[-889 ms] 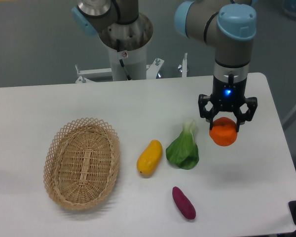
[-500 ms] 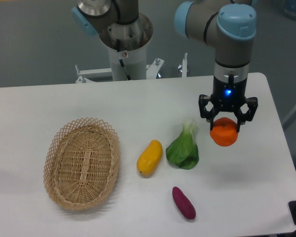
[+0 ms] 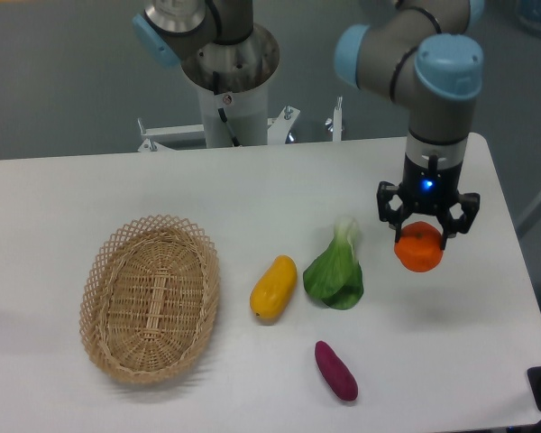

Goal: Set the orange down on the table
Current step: 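Carry the held orange with the gripper and lower it onto the table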

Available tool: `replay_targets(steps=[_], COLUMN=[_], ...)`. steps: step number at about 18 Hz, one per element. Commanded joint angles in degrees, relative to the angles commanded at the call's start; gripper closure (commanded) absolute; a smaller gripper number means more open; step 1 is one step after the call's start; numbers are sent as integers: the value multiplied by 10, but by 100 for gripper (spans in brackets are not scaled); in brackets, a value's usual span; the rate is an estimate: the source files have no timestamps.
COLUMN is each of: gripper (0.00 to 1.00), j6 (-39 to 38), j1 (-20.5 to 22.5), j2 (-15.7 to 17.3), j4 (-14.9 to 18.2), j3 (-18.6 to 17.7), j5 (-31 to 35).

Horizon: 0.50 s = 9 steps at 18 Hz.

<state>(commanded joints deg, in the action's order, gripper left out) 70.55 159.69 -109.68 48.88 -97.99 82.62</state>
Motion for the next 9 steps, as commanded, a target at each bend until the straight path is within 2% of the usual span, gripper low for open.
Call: replay_targets(steps=[3, 6, 9], gripper=[36, 36, 36], j6=[64, 71, 106], j1=[20, 34, 51], j2=[-22, -40, -54], j4=[-7, -7, -7], j3=[-4, -1, -21], j5=[4, 4, 4])
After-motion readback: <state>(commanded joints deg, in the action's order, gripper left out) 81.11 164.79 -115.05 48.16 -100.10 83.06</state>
